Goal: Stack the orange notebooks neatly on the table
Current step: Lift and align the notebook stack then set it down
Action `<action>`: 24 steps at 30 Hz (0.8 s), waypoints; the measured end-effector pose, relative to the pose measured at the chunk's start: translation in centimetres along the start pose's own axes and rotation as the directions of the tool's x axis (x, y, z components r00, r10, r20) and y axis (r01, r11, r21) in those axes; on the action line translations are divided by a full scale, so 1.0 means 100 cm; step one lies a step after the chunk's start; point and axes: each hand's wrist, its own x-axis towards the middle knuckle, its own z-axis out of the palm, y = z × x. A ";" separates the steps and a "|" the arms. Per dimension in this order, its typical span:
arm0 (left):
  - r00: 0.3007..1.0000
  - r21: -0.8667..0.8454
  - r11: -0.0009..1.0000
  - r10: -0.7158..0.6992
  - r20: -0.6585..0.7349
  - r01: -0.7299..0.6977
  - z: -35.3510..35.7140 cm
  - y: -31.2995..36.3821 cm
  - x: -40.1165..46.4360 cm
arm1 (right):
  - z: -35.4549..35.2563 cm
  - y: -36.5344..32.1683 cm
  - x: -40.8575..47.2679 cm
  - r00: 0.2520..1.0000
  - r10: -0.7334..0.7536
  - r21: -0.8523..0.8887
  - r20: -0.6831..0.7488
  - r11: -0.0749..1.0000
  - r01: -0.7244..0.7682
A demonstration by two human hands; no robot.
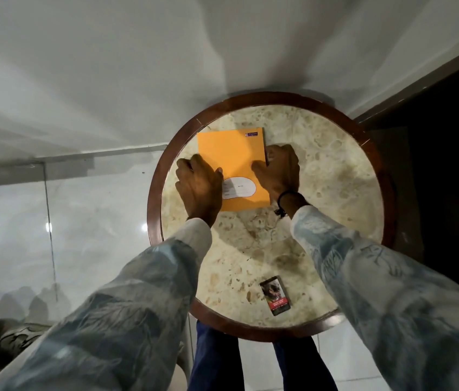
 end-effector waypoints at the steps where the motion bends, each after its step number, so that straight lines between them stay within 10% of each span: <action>1: 0.998 0.065 0.997 0.040 -0.040 -0.037 0.001 0.002 -0.004 | -0.004 0.004 -0.005 0.999 -0.012 -0.008 -0.031 1.000 0.011; 8: 0.850 0.219 0.828 0.462 0.253 -0.515 0.024 0.016 -0.009 | -0.021 0.069 -0.105 0.989 -0.145 -0.155 0.044 0.976 0.150; 17: 0.857 0.330 0.792 0.456 0.240 -0.514 0.040 0.014 -0.011 | 0.001 0.138 -0.211 0.933 -0.093 -0.461 0.349 0.849 0.257; 24: 0.857 0.310 0.802 0.448 0.253 -0.510 0.041 0.014 -0.009 | -0.014 0.110 -0.141 0.992 -0.056 -0.221 0.115 0.972 0.080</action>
